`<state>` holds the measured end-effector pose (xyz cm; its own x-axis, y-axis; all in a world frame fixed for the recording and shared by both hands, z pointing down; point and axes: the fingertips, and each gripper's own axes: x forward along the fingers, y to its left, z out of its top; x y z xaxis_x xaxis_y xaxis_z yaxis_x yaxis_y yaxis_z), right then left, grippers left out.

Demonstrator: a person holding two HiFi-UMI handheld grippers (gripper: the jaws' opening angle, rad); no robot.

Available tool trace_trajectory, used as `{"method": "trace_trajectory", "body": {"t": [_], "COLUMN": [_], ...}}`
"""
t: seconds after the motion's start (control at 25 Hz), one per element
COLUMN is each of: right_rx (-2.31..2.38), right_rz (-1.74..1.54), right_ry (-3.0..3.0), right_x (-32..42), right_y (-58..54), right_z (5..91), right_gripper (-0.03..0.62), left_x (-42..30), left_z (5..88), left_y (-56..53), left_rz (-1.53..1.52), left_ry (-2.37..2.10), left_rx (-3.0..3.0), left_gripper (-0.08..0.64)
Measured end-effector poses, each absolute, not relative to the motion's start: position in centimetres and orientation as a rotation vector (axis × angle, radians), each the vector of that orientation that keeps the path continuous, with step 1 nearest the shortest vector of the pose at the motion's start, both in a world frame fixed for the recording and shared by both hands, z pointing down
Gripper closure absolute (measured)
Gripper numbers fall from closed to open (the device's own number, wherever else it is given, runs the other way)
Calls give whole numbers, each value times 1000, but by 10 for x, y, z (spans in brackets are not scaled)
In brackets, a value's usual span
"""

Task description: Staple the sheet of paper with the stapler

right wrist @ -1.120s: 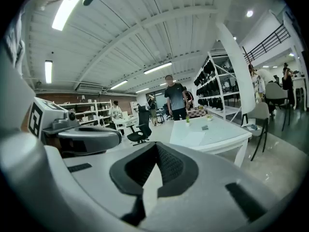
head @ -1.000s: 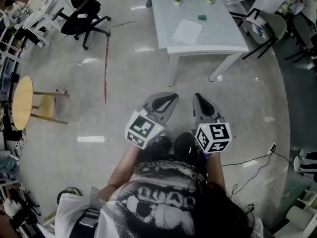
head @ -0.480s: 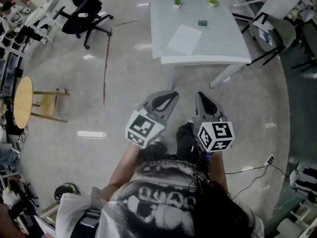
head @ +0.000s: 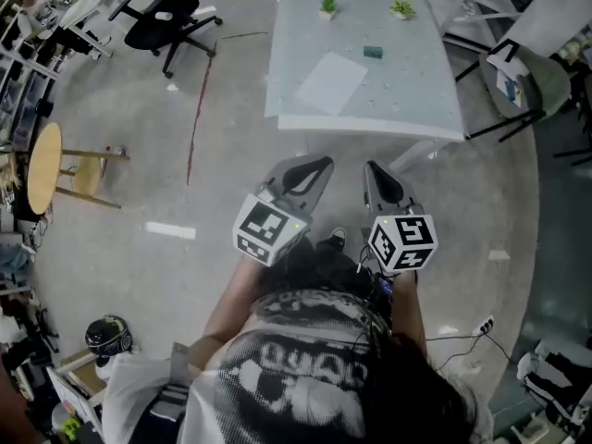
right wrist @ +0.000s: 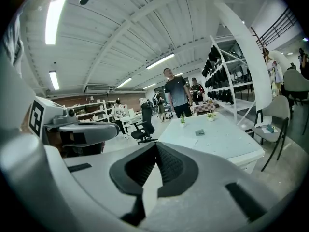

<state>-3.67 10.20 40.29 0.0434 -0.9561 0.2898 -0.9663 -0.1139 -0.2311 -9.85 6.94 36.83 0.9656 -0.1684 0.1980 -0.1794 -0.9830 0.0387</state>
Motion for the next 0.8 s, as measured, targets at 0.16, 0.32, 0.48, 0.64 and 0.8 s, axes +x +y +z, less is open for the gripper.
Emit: {"method": "trace_trajectory", "body": {"t": [0.16,0.32,0.48,0.64,0.8], "right_rx": [2240,2226,2195,2166,2133], "right_rz": [630,684,715,732,765], "right_ry": [-2105,-2123,-2128,-2123,-2108], "right_x": [-15,2,14,30,44], "right_y": [96,83,61,30,-7], "right_z": [411,422,434,445,459], "right_gripper": [598,598,598,592,589], "left_x": [-81,-69,-61,-45,-25], "left_z": [374,377,382,389,390], "left_y": [68,59,41,14,-22], "left_rz": [353,390,415,419,405], "left_ry": [-308,-337,-368,-373,-363], "left_rx": [3049,3045,3034,3023,3028], "left_gripper": [555,555,555,555,555]}}
